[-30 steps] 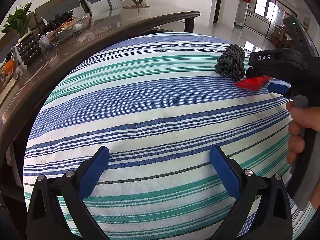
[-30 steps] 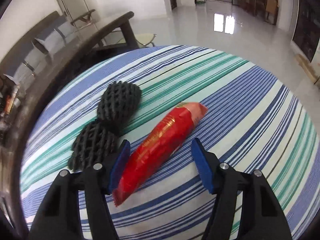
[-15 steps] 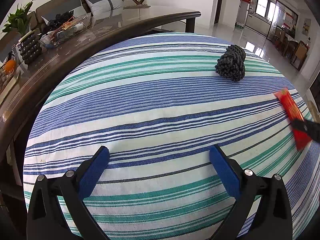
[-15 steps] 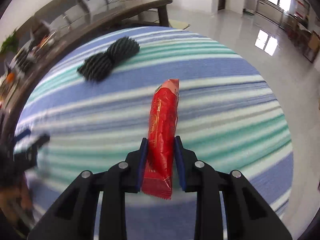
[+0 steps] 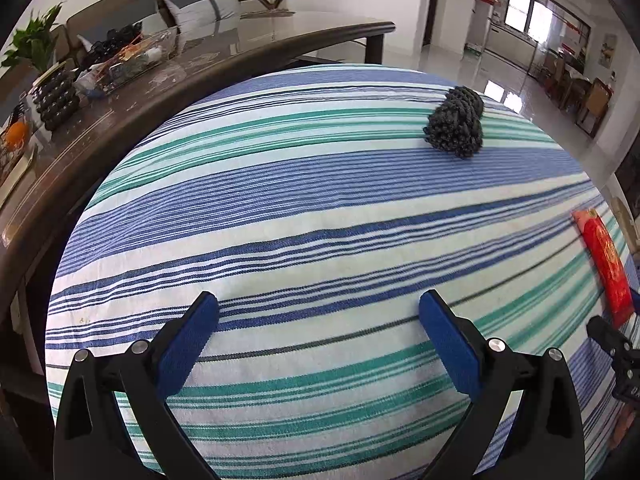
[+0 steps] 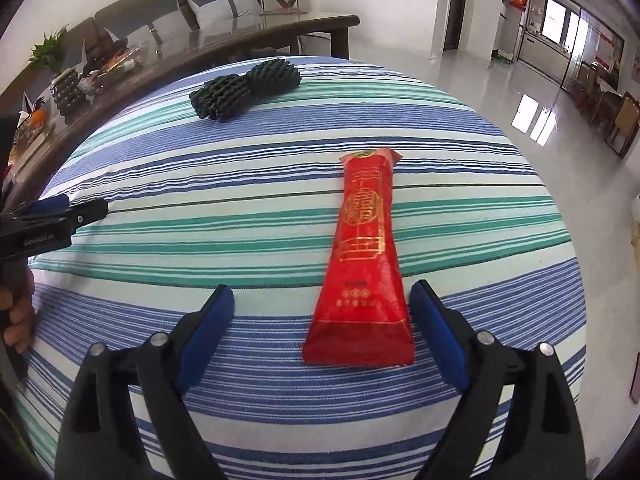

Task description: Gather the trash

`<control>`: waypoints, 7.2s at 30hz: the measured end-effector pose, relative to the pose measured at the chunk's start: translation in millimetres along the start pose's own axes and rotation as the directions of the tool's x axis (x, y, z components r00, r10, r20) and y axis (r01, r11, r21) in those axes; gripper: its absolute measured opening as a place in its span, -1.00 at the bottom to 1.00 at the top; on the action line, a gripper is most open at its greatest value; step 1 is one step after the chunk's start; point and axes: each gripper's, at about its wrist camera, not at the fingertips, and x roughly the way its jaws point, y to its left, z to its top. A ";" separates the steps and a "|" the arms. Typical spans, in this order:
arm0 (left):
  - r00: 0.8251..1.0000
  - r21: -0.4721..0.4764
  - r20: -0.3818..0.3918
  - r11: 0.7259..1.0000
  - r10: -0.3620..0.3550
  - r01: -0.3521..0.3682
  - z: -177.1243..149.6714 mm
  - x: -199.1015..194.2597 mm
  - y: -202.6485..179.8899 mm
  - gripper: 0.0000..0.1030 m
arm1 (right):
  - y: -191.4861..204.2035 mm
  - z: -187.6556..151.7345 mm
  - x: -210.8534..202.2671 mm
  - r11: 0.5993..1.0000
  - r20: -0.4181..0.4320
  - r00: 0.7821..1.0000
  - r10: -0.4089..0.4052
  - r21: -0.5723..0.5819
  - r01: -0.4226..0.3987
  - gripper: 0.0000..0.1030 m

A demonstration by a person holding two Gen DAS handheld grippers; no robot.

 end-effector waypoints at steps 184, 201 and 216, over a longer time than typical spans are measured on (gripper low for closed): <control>0.947 0.493 -0.095 0.812 -0.307 0.313 -192.4 -155.1 -402.6 0.90 | -214.1 -253.6 -252.7 0.848 -0.004 0.967 -0.256 0.479 0.227 0.91; 0.947 0.476 -0.107 0.821 -0.302 0.315 -189.3 -153.3 -399.0 0.90 | -209.1 -251.6 -250.2 0.852 -0.025 0.963 -0.268 0.461 0.249 0.91; 0.950 0.481 -0.108 0.820 -0.294 0.308 -190.8 -153.1 -399.5 0.90 | -207.8 -252.9 -248.9 0.852 -0.033 0.962 -0.270 0.458 0.254 0.91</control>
